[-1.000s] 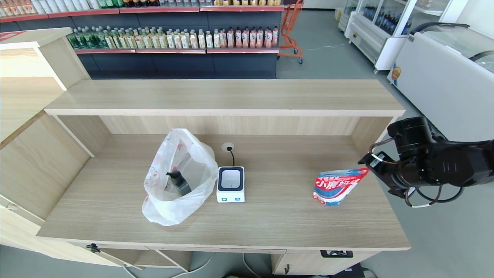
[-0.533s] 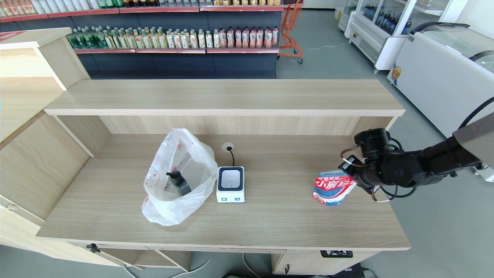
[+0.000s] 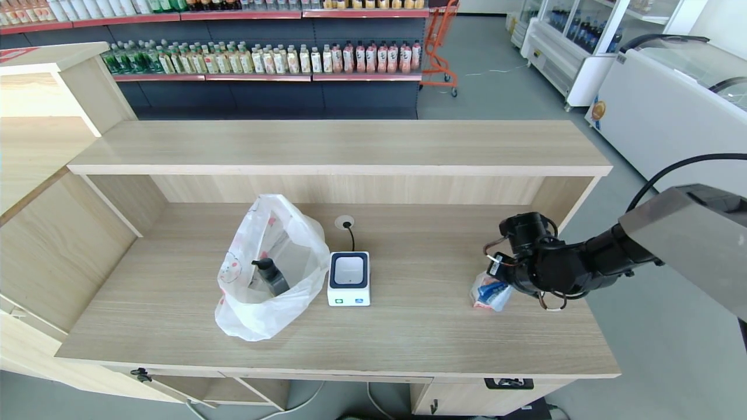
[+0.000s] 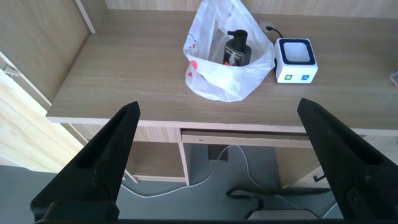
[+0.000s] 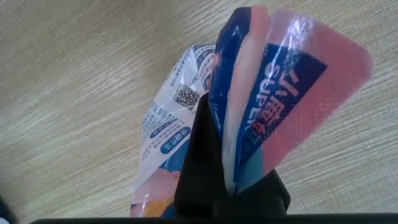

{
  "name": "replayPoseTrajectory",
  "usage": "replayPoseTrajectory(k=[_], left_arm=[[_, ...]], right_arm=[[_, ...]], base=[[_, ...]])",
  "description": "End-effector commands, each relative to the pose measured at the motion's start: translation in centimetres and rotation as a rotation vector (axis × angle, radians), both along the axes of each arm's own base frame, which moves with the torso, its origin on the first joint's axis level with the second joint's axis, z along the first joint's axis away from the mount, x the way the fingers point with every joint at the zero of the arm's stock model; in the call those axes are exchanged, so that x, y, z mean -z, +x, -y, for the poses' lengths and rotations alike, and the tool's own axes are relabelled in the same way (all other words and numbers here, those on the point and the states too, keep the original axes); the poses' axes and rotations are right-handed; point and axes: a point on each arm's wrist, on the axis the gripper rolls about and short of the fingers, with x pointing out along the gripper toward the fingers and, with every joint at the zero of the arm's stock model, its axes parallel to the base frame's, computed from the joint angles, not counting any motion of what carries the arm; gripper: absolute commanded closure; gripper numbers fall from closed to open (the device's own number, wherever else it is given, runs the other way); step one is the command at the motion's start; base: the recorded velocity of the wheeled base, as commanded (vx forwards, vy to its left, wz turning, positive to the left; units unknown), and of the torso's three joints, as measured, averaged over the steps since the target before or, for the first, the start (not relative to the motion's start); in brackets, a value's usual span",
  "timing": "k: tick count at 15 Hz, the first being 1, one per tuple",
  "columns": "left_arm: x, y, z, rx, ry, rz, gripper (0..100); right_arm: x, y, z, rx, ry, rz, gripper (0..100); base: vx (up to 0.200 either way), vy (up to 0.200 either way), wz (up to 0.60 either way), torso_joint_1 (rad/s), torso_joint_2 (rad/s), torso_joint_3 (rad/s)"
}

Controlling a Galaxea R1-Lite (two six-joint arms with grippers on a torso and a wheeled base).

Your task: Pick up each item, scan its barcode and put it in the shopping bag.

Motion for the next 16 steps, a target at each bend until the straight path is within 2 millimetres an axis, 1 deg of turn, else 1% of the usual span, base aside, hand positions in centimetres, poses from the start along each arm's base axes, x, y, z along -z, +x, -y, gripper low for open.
replayPoseTrajectory(k=[1,2,3,5,6,7,8,10,11,12,15,16], left_arm=[[0.0,0.0,0.0,0.000,0.000,0.001,0],[0.0,0.0,0.0,0.000,0.000,0.001,0],[0.0,0.0,0.0,0.000,0.000,0.001,0],[0.0,0.0,0.0,0.000,0.000,0.001,0],[0.0,0.0,0.0,0.000,0.000,0.001,0],[0.0,0.0,0.0,0.000,0.000,0.001,0],[0.0,0.0,0.0,0.000,0.000,0.001,0],[0.0,0.0,0.0,0.000,0.000,0.001,0],[0.0,0.0,0.0,0.000,0.000,0.001,0],[0.0,0.0,0.0,0.000,0.000,0.001,0],[0.0,0.0,0.0,0.000,0.000,0.001,0],[0.0,0.0,0.0,0.000,0.000,0.001,0]], right_arm=[[0.8,0.1,-0.3,-0.009,-0.005,-0.005,100],[0.6,0.2,-0.3,-0.015,0.005,0.024,100],[-0.1,0.3,-0.4,-0.026,0.020,0.052,100],[-3.0,-0.1,-0.4,-0.083,0.083,0.106,100],[-5.8,-0.9,-0.1,-0.151,0.148,0.149,100],[-7.4,-1.5,0.2,-0.201,0.176,0.175,100],[-9.7,-3.3,1.3,-0.329,0.212,0.204,100],[-11.9,-5.2,3.0,-0.505,0.248,0.247,100],[-12.6,-5.7,3.7,-0.575,0.268,0.273,100],[-13.7,-6.2,4.3,-0.659,0.293,0.321,100],[-17.3,-8.9,4.6,-0.957,0.417,0.459,100],[-17.9,-9.5,4.6,-1.009,0.437,0.469,100]], base=[[0.000,0.000,0.00,0.000,0.00,0.000],[0.000,0.000,0.00,0.000,0.00,0.000],[0.000,0.000,0.00,0.000,0.00,0.000],[0.000,0.000,0.00,0.000,0.00,0.000],[0.000,0.000,0.00,0.000,0.00,0.000],[0.000,0.000,0.00,0.000,0.00,0.000],[0.000,0.000,0.00,0.000,0.00,0.000],[0.000,0.000,0.00,0.000,0.00,0.000],[0.000,0.000,0.00,0.000,0.00,0.000],[0.000,0.000,0.00,0.000,0.00,0.000],[0.000,0.000,0.00,0.000,0.00,0.000],[0.000,0.000,0.00,0.000,0.00,0.000]])
